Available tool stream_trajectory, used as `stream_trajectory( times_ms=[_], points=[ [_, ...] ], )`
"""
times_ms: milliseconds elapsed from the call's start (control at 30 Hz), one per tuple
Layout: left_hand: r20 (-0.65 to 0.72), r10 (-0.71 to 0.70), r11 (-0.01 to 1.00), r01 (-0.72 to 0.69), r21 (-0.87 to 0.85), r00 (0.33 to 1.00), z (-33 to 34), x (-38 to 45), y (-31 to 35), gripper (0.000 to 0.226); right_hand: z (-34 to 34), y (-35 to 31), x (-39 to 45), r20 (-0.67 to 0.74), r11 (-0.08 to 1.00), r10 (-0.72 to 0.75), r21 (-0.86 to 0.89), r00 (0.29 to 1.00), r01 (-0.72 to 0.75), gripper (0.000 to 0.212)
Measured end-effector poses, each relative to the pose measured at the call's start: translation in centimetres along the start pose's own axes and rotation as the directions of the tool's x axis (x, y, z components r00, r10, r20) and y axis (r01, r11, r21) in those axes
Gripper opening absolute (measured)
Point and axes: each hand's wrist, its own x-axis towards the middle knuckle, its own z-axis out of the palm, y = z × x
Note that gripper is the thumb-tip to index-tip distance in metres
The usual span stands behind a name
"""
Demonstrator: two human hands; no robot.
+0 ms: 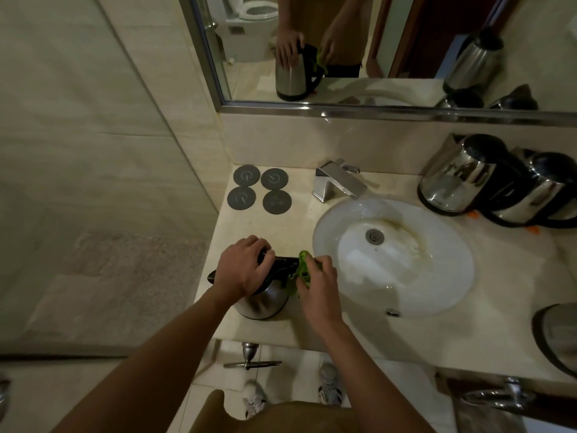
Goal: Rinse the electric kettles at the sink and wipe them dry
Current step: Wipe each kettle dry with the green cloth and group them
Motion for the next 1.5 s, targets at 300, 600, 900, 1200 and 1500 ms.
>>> stream_trajectory(
  times_ms=[300, 600, 900, 1200, 1500],
  points=[
    [0.031, 0.034, 0.999, -0.035, 0.033, 0.999, 0.1, 0.1, -0.2, 0.044, 1.8, 1.3, 1.2, 0.056, 0.837, 0.427, 0.353, 0.902, -0.418, 0.025],
    [0.03, 0.04, 0.998, -0.042, 0.055, 0.999, 0.4, 0.2, -0.5, 0.041, 2.4, 0.6, -1.0, -0.317, 0.996, -0.017, 0.073, 0.948, 0.042, 0.059],
    [0.002, 0.027, 0.999, -0.027, 0.033, 1.0, 0.2, 0.2, -0.1, 0.041, 3.5, 0.0, 0.1, -0.309, 0.92, 0.366, 0.261, 0.878, -0.292, 0.035],
    [-0.007, 0.017, 1.0, -0.017, 0.023, 1.0, 0.0, 0.2, 0.1, 0.044, 4.9, 1.3, 2.2, 0.035, 0.637, 0.67, 0.486, 0.742, -0.598, 0.018],
    [-0.001, 0.015, 1.0, -0.015, 0.027, 1.0, 0.2, 0.1, -0.1, 0.044, 2.6, -0.8, -0.5, -0.191, 0.847, 0.44, 0.414, 0.878, -0.334, 0.028]
  ],
)
